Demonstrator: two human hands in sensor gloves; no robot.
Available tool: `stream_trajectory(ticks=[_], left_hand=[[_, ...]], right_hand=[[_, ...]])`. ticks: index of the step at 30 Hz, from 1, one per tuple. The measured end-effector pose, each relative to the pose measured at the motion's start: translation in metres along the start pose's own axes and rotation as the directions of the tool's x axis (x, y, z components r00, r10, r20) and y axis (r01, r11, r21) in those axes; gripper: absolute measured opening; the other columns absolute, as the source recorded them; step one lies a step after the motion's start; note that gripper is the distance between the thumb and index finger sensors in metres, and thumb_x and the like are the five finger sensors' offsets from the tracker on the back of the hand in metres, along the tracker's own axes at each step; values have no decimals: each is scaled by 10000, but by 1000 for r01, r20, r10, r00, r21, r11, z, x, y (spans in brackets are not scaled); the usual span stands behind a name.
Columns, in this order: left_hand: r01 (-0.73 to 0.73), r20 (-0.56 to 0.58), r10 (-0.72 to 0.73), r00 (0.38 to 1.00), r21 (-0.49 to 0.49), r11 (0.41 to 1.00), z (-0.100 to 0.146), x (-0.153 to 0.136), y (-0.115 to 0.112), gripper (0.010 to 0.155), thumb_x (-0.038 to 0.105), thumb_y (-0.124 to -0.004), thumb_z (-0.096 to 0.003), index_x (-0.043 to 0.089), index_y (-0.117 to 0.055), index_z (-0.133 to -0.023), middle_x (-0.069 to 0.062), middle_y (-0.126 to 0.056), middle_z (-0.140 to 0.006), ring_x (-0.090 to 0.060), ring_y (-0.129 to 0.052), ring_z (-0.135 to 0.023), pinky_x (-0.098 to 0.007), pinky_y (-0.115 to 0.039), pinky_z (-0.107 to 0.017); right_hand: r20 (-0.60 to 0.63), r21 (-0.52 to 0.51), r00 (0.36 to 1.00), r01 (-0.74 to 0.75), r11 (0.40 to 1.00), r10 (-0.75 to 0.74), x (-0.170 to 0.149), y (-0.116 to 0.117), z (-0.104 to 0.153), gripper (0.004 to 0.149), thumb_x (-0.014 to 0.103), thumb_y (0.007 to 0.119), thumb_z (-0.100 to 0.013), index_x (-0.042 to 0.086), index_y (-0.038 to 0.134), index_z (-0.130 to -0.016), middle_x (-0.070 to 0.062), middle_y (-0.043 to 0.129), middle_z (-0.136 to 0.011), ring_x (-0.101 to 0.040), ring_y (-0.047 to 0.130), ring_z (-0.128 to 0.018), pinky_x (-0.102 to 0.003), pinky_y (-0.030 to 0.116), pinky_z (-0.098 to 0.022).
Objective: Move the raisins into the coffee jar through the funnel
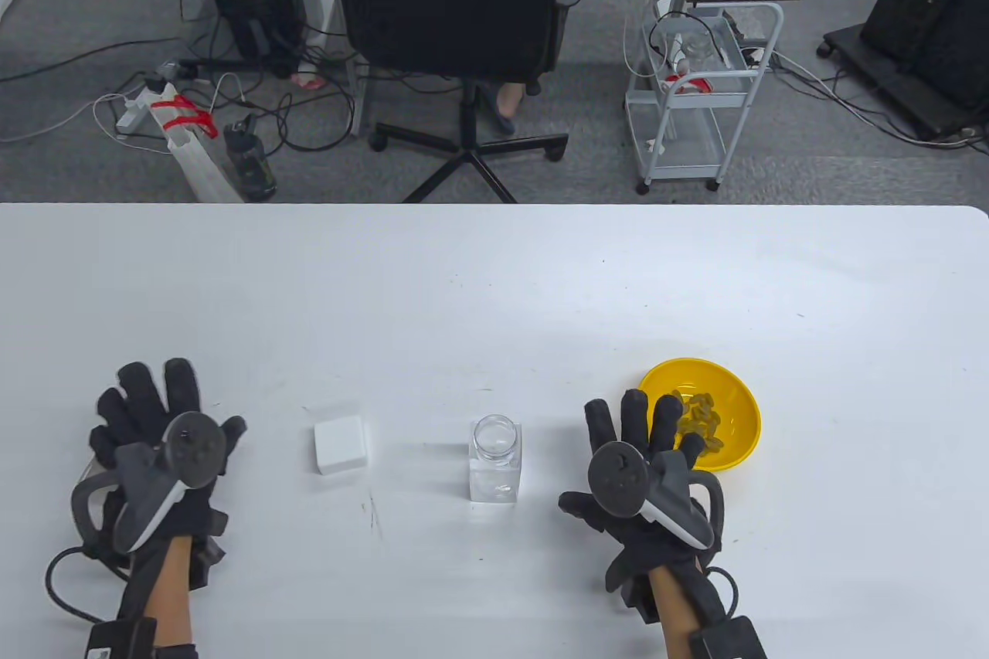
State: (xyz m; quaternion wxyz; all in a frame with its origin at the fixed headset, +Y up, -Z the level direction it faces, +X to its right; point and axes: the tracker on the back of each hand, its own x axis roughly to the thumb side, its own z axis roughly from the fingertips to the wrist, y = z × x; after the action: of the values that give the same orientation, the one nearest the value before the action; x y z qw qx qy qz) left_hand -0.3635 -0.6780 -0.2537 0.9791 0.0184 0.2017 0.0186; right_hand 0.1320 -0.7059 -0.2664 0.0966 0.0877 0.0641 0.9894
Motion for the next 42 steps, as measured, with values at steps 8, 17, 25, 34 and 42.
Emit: stream_trajectory(ticks=[8, 17, 25, 34, 42], left_hand=[[-148, -239, 107, 965, -160, 976, -3, -45, -31, 921, 623, -695, -608, 161, -201, -1234, -349, -147, -1263, -730, -335, -1045, -783, -469, -675], [-145, -307, 105, 946, -110, 983, -6, -50, -45, 776, 524, -762, -621, 263, -286, -1176, -353, -299, -1239, -693, -544, -998, -696, -687, -619], [-265, -279, 235, 931, -72, 962, -5, -48, -38, 605, 491, -812, -608, 252, -481, -1054, -361, -407, -1213, -664, -630, -968, -635, -736, -616], [-232, -7, 233, 972, 88, 969, 6, 6, 7, 462, 434, -807, -620, 235, -603, -983, -344, -417, -1219, -655, -614, -981, -624, -723, -632], [-377, 390, 274, 879, 219, 900, 50, 86, 58, 460, 442, -803, -622, 248, -597, -985, -325, -404, -1230, -636, -599, -1002, -620, -705, -653]], right_hand=[[10, -7, 1000, 9, 1000, -9, 1, 2, -1, 1106, 598, 826, -494, 139, 60, -1146, -340, -49, -1123, -685, -51, -950, -867, 194, -634], [6, -7, 999, 42, 999, -42, -2, 1, -1, 1099, 603, 817, -499, 139, 58, -1145, -340, -49, -1121, -684, -52, -950, -866, 194, -635], [-3, -2, 998, 67, 998, -67, -4, 1, -1, 1095, 605, 813, -502, 139, 58, -1145, -340, -63, -1120, -685, -52, -948, -867, 195, -635], [-9, -2, 997, 82, 997, -82, -7, 1, -1, 1093, 608, 806, -504, 136, 57, -1144, -343, -56, -1118, -685, -50, -949, -866, 197, -636], [-20, 0, 996, 92, 996, -92, -9, 2, 0, 1090, 608, 804, -506, 136, 58, -1144, -345, -60, -1117, -685, -50, -948, -865, 198, -636]])
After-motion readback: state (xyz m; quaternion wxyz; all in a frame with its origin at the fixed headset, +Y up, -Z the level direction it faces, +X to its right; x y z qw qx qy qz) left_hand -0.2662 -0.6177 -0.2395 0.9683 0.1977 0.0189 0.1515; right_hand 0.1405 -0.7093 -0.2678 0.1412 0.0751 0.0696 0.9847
